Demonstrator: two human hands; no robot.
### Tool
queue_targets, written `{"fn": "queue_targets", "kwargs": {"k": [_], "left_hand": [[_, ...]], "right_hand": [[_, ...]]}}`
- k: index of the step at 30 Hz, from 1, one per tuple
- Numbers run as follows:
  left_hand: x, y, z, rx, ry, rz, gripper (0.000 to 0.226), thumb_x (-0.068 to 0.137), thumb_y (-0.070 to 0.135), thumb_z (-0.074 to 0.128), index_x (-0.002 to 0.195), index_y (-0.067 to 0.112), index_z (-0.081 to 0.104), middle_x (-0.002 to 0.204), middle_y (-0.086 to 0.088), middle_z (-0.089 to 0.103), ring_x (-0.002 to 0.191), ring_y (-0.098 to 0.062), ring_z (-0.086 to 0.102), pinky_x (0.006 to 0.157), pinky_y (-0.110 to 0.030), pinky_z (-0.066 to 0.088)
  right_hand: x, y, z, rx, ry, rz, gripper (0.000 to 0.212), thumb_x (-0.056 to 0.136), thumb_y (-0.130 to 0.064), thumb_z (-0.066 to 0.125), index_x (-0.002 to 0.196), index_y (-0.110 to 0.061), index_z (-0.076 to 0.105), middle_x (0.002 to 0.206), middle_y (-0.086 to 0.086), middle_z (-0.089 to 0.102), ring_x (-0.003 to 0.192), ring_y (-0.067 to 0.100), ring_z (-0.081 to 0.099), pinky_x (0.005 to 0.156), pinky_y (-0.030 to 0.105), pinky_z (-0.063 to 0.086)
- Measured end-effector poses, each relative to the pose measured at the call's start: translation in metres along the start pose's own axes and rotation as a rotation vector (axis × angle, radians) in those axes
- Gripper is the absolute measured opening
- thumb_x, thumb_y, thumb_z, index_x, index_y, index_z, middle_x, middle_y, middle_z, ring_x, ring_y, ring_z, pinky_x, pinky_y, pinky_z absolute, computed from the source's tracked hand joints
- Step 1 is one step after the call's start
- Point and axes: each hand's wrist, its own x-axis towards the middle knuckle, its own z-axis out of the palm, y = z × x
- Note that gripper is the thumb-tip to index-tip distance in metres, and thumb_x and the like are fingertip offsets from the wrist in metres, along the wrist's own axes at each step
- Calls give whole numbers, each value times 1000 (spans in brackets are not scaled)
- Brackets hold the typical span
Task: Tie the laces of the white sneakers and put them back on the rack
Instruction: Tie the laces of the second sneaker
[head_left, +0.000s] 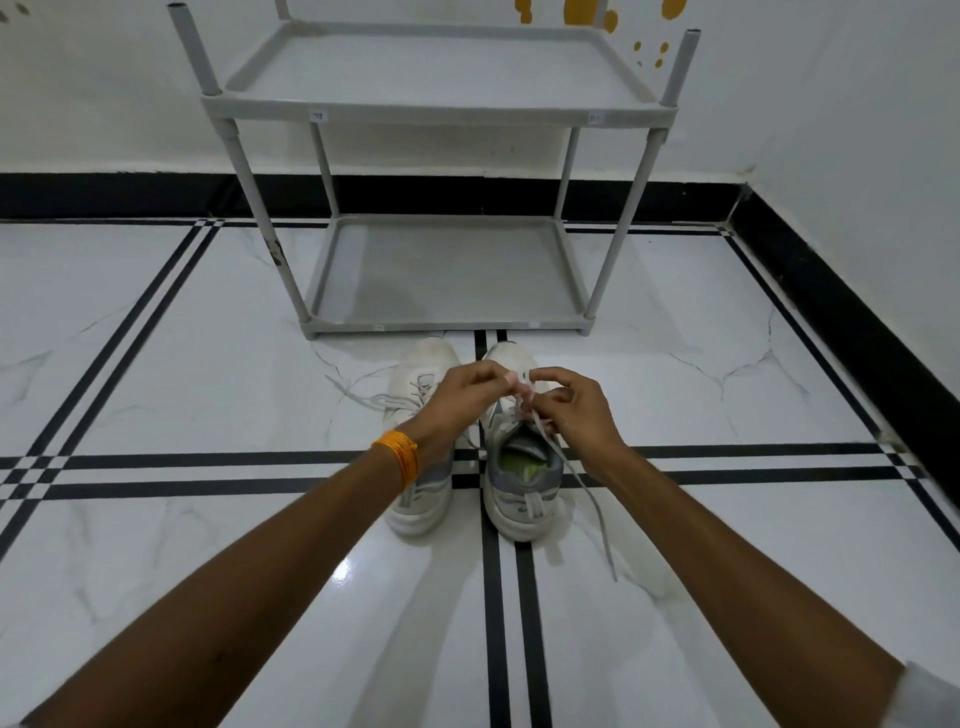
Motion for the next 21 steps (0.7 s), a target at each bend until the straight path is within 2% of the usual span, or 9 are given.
{"fn": "queue_targets", "kwargs": {"k": [3, 6, 8, 12, 16, 18, 21], "left_hand": [[0, -12, 12, -170, 91, 27, 25, 97, 20, 56, 102, 0, 70, 105, -15, 73, 101, -20, 69, 88, -27, 54], [6, -17, 16, -188, 147, 71, 22, 94, 17, 61, 101, -1, 71, 102, -21, 72, 101, -33, 68, 90, -37, 57], [9, -19, 18, -121, 165, 108, 21, 93, 16, 61, 103, 1, 72, 99, -18, 74, 97, -30, 70, 88, -35, 58], [12, -26, 21, 103, 173, 221, 18, 91, 15, 64, 104, 9, 75, 97, -8, 76, 89, -16, 72, 81, -23, 58], [14, -28, 24, 237, 254, 301, 10, 84, 13, 72, 92, 11, 76, 89, -5, 75, 82, -12, 71, 77, -22, 55], [15, -25, 24, 218, 286, 303, 10, 79, 12, 77, 86, 8, 70, 79, -5, 75, 73, -11, 71, 69, -21, 56], [16, -23, 22, 197, 310, 287, 31, 78, 12, 78, 90, 9, 49, 71, -5, 72, 67, -11, 71, 65, -24, 59]], "right_hand": [[1, 0, 2, -7, 8, -29, 28, 85, -25, 74, 109, -13, 68, 75, 15, 74, 69, 25, 74, 57, 25, 54], [2, 0, -3, -8, -70, -2, 30, 86, -13, 72, 115, -15, 67, 73, 11, 73, 63, 22, 67, 62, 27, 55], [2, -2, -5, -1, -150, 19, 36, 84, -1, 70, 118, -14, 65, 73, 9, 72, 66, 18, 67, 67, 26, 56], [3, -6, -9, 24, -192, 30, 37, 83, 7, 68, 114, -13, 66, 70, 7, 71, 71, 18, 69, 73, 29, 58], [4, -6, -7, 6, -205, 26, 40, 83, 9, 66, 116, -14, 65, 72, 7, 72, 75, 21, 70, 77, 34, 60], [4, -6, -6, 11, -217, 34, 40, 83, 11, 64, 113, -17, 65, 73, 7, 72, 74, 20, 69, 75, 32, 59], [4, -7, -7, 16, -225, 48, 40, 83, 11, 65, 110, -19, 65, 76, 8, 71, 76, 22, 67, 74, 32, 58]]}}
